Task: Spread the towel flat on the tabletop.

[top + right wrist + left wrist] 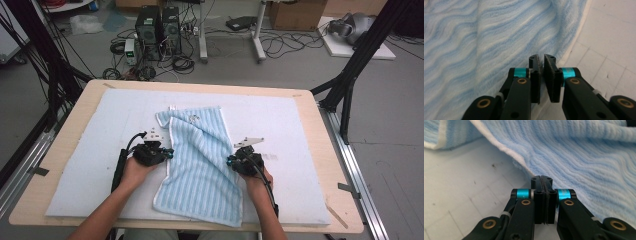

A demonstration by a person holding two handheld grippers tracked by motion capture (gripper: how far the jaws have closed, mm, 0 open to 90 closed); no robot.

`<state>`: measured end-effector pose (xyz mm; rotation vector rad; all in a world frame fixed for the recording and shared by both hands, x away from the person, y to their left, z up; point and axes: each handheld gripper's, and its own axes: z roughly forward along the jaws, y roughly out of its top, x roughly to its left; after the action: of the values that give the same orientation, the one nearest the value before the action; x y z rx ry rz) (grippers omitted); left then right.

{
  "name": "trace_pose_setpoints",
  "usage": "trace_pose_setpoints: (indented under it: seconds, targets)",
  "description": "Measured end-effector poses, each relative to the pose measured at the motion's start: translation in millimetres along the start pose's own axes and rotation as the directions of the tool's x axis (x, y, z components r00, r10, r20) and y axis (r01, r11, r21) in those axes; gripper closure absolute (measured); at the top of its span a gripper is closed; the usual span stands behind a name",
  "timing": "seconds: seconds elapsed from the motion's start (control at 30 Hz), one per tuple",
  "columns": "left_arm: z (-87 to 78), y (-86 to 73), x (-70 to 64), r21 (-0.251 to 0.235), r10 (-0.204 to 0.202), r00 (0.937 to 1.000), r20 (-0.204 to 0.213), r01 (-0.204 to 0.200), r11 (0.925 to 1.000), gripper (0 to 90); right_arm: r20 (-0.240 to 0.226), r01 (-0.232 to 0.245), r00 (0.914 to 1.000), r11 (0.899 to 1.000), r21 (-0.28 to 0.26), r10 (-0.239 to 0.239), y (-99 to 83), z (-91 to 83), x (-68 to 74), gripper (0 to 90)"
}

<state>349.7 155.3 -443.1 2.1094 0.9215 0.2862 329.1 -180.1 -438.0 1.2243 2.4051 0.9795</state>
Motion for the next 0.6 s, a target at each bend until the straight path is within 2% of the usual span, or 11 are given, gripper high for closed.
trace_pose_setpoints:
  seconds: [0.13,0.27,0.57,0.6]
  targets:
    - [-6.5,-5.3,0.1,-0.004,-0.014,0.9997,0.018,0.014,0.9999,88.7,-0.012,0.001,0.9999,1.0,0.012,-0.001,-0.6,-2.5,-1.5,85.4]
    - [-15.4,-15.1,-3.9,-0.007,-0.025,0.9986,0.046,0.025,0.9997,88.6,-0.019,0.012,0.9997,1.0,0.025,-0.012,-4.4,-7.6,2.7,85.3]
    - [-46.4,-41.5,-11.4,0.007,0.004,0.9937,0.112,-0.005,1.0,88.6,-0.061,0.043,0.9974,0.998,0.049,-0.04,-23.1,-28.9,14.6,83.3]
    - [-50.3,-42.8,-10.8,-0.001,-0.007,0.9923,0.123,0.007,1.0,88.6,-0.061,0.047,0.9972,0.998,0.046,-0.044,-22.9,-31.5,14.1,82.0]
